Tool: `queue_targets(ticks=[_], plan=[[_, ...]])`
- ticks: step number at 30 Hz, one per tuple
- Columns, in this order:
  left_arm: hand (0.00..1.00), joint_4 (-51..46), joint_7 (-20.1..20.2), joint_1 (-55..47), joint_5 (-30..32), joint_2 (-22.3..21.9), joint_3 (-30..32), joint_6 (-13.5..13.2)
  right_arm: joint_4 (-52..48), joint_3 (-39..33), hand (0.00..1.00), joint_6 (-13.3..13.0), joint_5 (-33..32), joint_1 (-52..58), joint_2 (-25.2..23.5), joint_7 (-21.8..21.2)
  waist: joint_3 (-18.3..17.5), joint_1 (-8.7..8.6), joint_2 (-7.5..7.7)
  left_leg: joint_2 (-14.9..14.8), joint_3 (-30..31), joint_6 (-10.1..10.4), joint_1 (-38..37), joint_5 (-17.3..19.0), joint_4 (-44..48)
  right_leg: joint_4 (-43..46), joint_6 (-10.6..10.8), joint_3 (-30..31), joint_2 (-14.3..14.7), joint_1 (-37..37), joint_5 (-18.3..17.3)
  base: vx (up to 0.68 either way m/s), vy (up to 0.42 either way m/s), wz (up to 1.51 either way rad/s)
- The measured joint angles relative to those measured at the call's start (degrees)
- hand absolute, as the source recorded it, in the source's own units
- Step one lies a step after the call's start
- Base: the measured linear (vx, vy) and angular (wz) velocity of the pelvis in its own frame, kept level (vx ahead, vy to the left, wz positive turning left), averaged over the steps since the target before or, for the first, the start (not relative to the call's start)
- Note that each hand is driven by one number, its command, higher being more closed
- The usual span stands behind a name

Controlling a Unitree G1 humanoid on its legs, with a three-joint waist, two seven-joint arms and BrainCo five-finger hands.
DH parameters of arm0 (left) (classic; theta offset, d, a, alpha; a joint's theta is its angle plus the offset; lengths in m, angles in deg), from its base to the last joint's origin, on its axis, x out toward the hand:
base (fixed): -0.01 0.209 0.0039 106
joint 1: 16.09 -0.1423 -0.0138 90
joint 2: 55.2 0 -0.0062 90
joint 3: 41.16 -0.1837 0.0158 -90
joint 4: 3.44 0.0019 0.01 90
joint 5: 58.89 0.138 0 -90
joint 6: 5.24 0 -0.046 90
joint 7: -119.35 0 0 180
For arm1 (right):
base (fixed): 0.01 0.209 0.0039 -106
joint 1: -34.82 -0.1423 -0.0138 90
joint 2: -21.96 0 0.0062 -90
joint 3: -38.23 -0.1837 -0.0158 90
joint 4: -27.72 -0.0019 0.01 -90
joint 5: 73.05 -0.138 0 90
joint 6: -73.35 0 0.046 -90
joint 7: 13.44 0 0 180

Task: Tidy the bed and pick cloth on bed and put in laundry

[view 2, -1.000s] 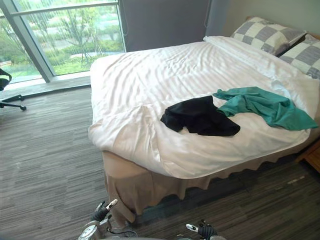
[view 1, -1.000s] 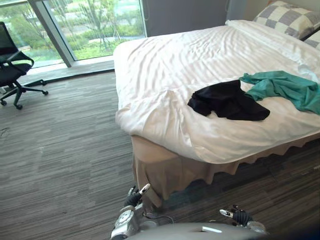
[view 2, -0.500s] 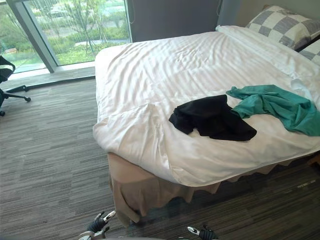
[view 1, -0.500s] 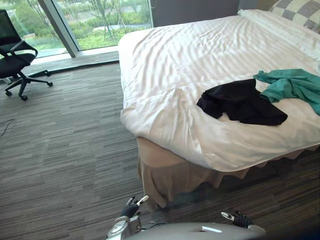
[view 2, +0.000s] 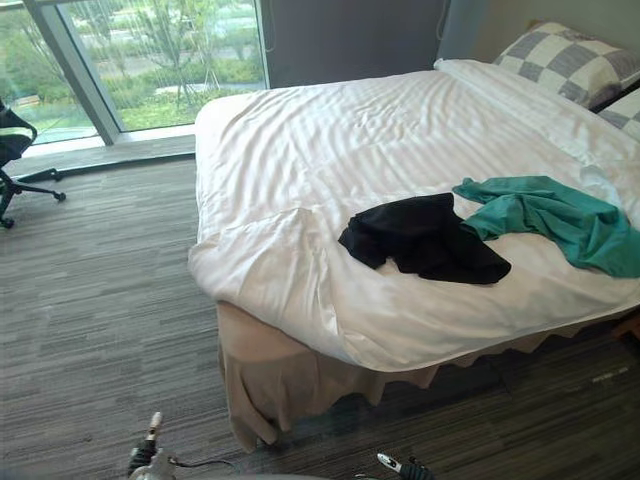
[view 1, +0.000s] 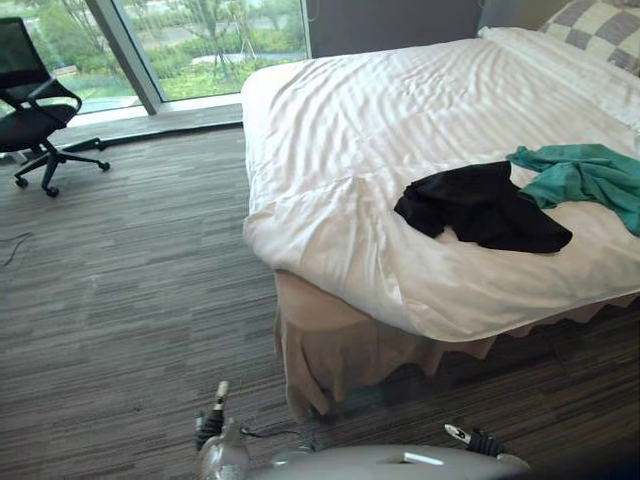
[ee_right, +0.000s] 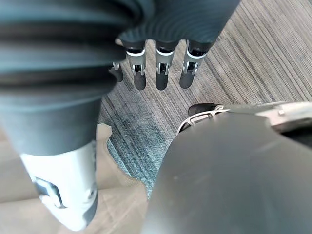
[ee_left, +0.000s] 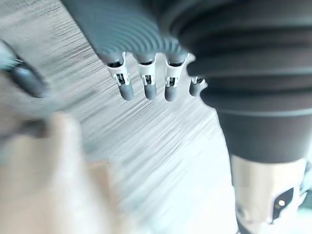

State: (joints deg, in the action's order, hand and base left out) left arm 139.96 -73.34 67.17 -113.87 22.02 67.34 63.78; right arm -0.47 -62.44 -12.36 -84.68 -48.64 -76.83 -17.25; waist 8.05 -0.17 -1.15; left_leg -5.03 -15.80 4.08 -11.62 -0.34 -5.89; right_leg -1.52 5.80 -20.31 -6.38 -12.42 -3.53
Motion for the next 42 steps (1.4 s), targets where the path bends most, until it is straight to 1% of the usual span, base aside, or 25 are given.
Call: queue_targets(ticks=[3, 4, 6, 8, 9, 10, 11, 12, 13, 14, 16, 18, 19, 21, 24, 26, 29, 30, 33, 34, 36, 38, 39, 40, 42], plan=[[0.0, -3.2, -1.9, -0.8, 1.7, -0.3, 2.6, -2.6, -0.3, -0.2, 0.0, 0.4, -1.8, 0.0, -0.3, 0.1, -0.6, 0.32, 0.14, 0.1, 0.7, -0.1, 0.6, 0.0, 0.0, -0.2, 0.1, -0.9, -0.3, -0.1, 0.0, 0.02, 0.004, 0.14], [0.0, -4.4, -2.6, -1.0, 3.4, -0.4, 2.8, -3.2, -0.4, -0.2, 0.0, 0.5, -2.1, 0.0, -0.3, 0.1, -0.6, 0.64, 0.17, 0.1, 0.6, -0.1, 0.6, 0.0, 0.0, -0.3, 0.1, -0.9, -0.3, -0.1, 0.0, 0.02, 0.006, 0.03], [0.0, -9.0, -4.8, -1.0, 9.8, -0.3, 3.7, -4.8, -1.0, -0.1, 0.0, 1.1, -3.5, 0.1, -0.5, 0.1, -0.8, 1.18, 0.38, 0.0, 0.6, 0.0, 0.6, 0.0, 0.0, -0.3, 0.1, -1.0, -0.3, -0.2, 0.0, 0.01, 0.0, 0.02], [0.0, -15.1, -8.0, -0.9, 19.4, 0.2, 3.9, -7.3, -2.5, 0.0, 0.0, 1.4, -3.9, 0.0, -1.3, 0.1, -1.0, 1.17, 0.38, 0.0, 0.6, 0.0, 0.6, -0.1, 0.0, -0.4, 0.1, -1.3, -0.3, -0.6, 0.0, 0.0, 0.0, 0.0], [0.0, -18.1, -11.2, -0.4, 26.6, 0.8, 2.3, -8.5, -3.7, 0.0, 0.0, 1.6, -3.9, -0.1, -1.5, 0.1, -1.1, 1.12, 0.26, 0.0, 0.5, 0.0, 0.7, 0.0, -0.1, -0.4, 0.1, -1.3, -0.3, -0.7, 0.0, 0.0, 0.0, 0.0], [0.0, -19.1, -13.6, -0.1, 31.2, 1.1, 1.6, -9.0, -4.2, 0.1, 0.0, 1.7, -4.0, 0.0, -1.6, 0.2, -1.1, 1.15, 0.25, 0.0, 0.5, 0.0, 0.7, 0.0, -0.1, -0.4, 0.1, -1.3, -0.3, -0.8, 0.0, -0.03, 0.002, 0.0], [0.0, -21.3, -17.7, 0.8, 39.2, 2.0, -0.1, -9.5, -4.7, 0.3, 0.0, 2.0, -4.1, 0.0, -1.6, 0.2, -1.1, 1.14, 0.33, 0.0, 0.4, 0.0, 0.6, 0.0, -0.1, -0.5, 0.1, -1.4, -0.3, -0.9, 0.0, 0.0, 0.0, 0.0], [0.0, -25.3, -20.6, 2.1, 46.0, 3.3, -1.6, -9.2, -4.7, 0.5, 0.0, 2.3, -4.3, 0.1, -2.0, 0.2, -1.3, 1.15, 0.44, -0.1, 0.2, 0.0, 0.6, 0.0, -0.1, -0.6, 0.1, -1.5, -0.2, -0.9, 0.0, 0.0, 0.0, 0.0], [0.0, -29.0, -21.6, 3.8, 49.9, 5.0, -2.6, -7.8, -4.8, 0.7, 0.0, 2.5, -5.1, 0.0, -2.4, 0.1, -1.4, 1.17, 0.48, -0.1, -0.1, 0.0, 0.6, 0.0, -0.1, -0.6, 0.1, -1.5, -0.2, -1.0, 0.0, -0.03, 0.005, -0.05], [0.0, -33.1, -21.3, 5.9, 52.4, 7.4, -3.2, -6.0, -4.9, 1.0, 0.0, 2.6, -5.7, 0.1, -2.7, 0.1, -2.0, 1.14, 0.43, -0.3, -1.1, 0.2, 0.7, 0.2, -0.1, -0.6, 0.0, -1.2, -0.2, -0.7, 0.1, -0.01, 0.017, -0.17], [0.0, -39.7, -18.4, 10.7, 54.6, 12.6, -3.3, -1.1, -5.3, 1.9, 0.0, 2.6, -6.3, 0.6, -2.7, 0.6, -3.4, 1.0, 0.07, -0.4, -2.8, 0.7, 0.8, 1.0, -0.1, -0.5, 0.1, -0.3, -0.3, 0.0, 0.1, 0.02, 0.032, -0.24], [0.0, -44.0, -12.8, 16.4, 54.7, 17.7, -4.4, 4.1, -5.9, 2.4, 0.0, 2.0, -7.4, 1.7, -2.7, 1.9, -5.0, 0.61, -0.31, -0.2, -3.7, 0.8, 0.6, 1.5, -0.1, -0.5, 0.4, -0.1, -0.7, 0.1, 0.3, 0.06, 0.045, -0.17], [0.0, -44.5, -11.2, 17.7, 54.8, 18.5, -4.8, 5.1, -6.0, 2.4, 0.0, 1.9, -7.6, 2.0, -2.7, 2.3, -5.6, 0.53, -0.42, -0.1, -4.2, 0.9, 0.7, 1.7, -0.1, -0.5, 0.5, 0.0, -0.8, 0.3, 0.4, 0.07, 0.051, -0.15], [0.0, -45.0, -6.8, 20.2, 58.8, 18.8, -7.1, 7.3, -6.1, 2.4, 0.0, 1.9, -8.0, 2.5, -2.7, 3.7, -6.7, -0.03, -0.47, 0.2, -6.2, 0.8, 0.7, 1.6, -0.1, -0.3, 1.2, 0.4, -1.3, 0.5, 0.8, 0.08, 0.056, -0.07], [0.0, -44.7, -4.0, 20.2, 62.5, 18.7, -9.5, 8.4, -6.2, 2.4, 0.0, 2.2, -8.5, 2.7, -2.9, 4.4, -7.3, -0.3, 0.05, 0.4, -8.7, 0.9, 0.6, 1.1, 0.3, 0.1, 1.3, 0.5, -1.5, 0.6, 0.9, 0.07, 0.038, 0.02], [0.0, -44.6, -2.1, 20.7, 66.1, 18.8, -11.3, 8.4, -6.2, 2.6, 0.0, 2.7, -8.5, 2.9, -2.8, 4.5, -7.7, -0.38, 0.18, 0.3, -9.3, 1.0, 0.5, 0.9, 0.3, 0.8, 1.2, 0.7, -1.5, 0.9, 0.9, 0.06, 0.005, 0.04], [0.0, -41.8, 1.2, 23.8, 70.9, 19.9, -15.6, 8.4, -6.2, 2.6, 0.0, 3.8, -8.5, 2.9, -2.6, 4.5, -7.9, -0.27, -0.55, 0.0, -10.6, 1.0, -0.4, 0.9, 0.3, 2.3, 1.1, 1.5, -1.4, 1.1, 0.8, 0.04, -0.008, -0.03], [0.0, -40.4, 3.0, 25.2, 72.5, 20.7, -17.4, 9.3, -6.3, 2.6, 0.0, 4.1, -8.4, 2.9, -2.4, 4.5, -8.1, -0.38, -0.96, -0.1, -11.1, 1.0, -0.4, 0.9, 0.3, 2.7, 1.1, 2.2, -1.4, 1.2, 0.8, 0.0, -0.009, -0.15], [0.0, -37.1, 5.7, 29.1, 73.1, 22.0, -20.9, 10.9, -6.4, 2.5, 0.0, 4.3, -8.4, 2.5, -2.3, 4.5, -8.3, -0.81, -1.53, -0.1, -12.3, 1.0, -0.9, 0.9, 0.3, 3.1, 0.8, 2.6, -1.4, 1.8, 0.6, -0.01, -0.024, -0.2], [0.0, -35.8, 6.5, 30.5, 74.7, 22.4, -22.2, 11.9, -6.6, 2.5, 0.0, 4.3, -8.4, 2.5, -2.3, 4.5, -8.2, -0.99, -1.87, -0.1, -12.3, 1.0, -0.3, 0.9, 0.3, 3.4, 0.7, 3.2, -1.4, 2.2, 0.5, -0.06, -0.038, -0.13], [0.0, -34.2, 6.7, 33.0, 76.1, 22.4, -25.1, 13.3, -7.0, 2.5, 0.0, 4.5, -8.3, 2.4, -2.1, 4.5, -8.0, -1.91, -1.8, 0.1, -12.5, 1.0, 0.4, 0.9, 0.3, 5.4, 0.6, 4.0, -1.8, 4.2, -0.8, -0.07, -0.029, -0.11], [0.0, -32.3, 7.3, 35.6, 77.4, 22.4, -27.8, 14.8, -7.6, 2.5, 0.0, 4.7, -8.3, 1.9, -2.0, 4.5, -6.9, -2.06, -1.92, 0.3, -12.8, 0.8, 1.3, 0.7, 0.3, 8.6, 0.7, 4.9, -2.3, 6.9, -2.8, -0.11, -0.032, -0.12], [0.0, -31.1, 7.3, 37.2, 79.7, 22.3, -29.7, 16.6, -8.5, 2.5, 0.0, 4.7, -8.3, 1.7, -1.9, 4.6, -6.3, -2.29, -1.82, 0.8, -12.9, 0.4, 2.9, 0.4, 0.3, 11.4, 0.6, 5.5, -3.2, 9.8, -5.0, -0.11, -0.029, -0.07], [0.0, -30.6, 7.3, 37.6, 80.6, 22.3, -30.2, 17.2, -8.6, 2.5, 0.0, 4.7, -8.3, 1.5, -1.9, 4.6, -6.2, -2.41, -1.93, 1.0, -12.9, 0.2, 3.4, 0.2, 0.3, 12.4, 0.6, 5.5, -3.5, 10.8, -5.4, -0.11, -0.035, 0.0], [0.0, -28.9, 7.4, 39.8, 83.2, 22.1, -33.0, 20.1, -9.3, 2.5, 0.0, 4.4, -8.2, 0.0, -1.4, 5.3, -4.0, -3.37, -2.83, 1.7, -13.0, 0.1, 4.9, -0.6, 0.3, 16.5, 0.6, 6.2, -4.7, 14.5, -6.7, -0.08, -0.017, 0.02]])
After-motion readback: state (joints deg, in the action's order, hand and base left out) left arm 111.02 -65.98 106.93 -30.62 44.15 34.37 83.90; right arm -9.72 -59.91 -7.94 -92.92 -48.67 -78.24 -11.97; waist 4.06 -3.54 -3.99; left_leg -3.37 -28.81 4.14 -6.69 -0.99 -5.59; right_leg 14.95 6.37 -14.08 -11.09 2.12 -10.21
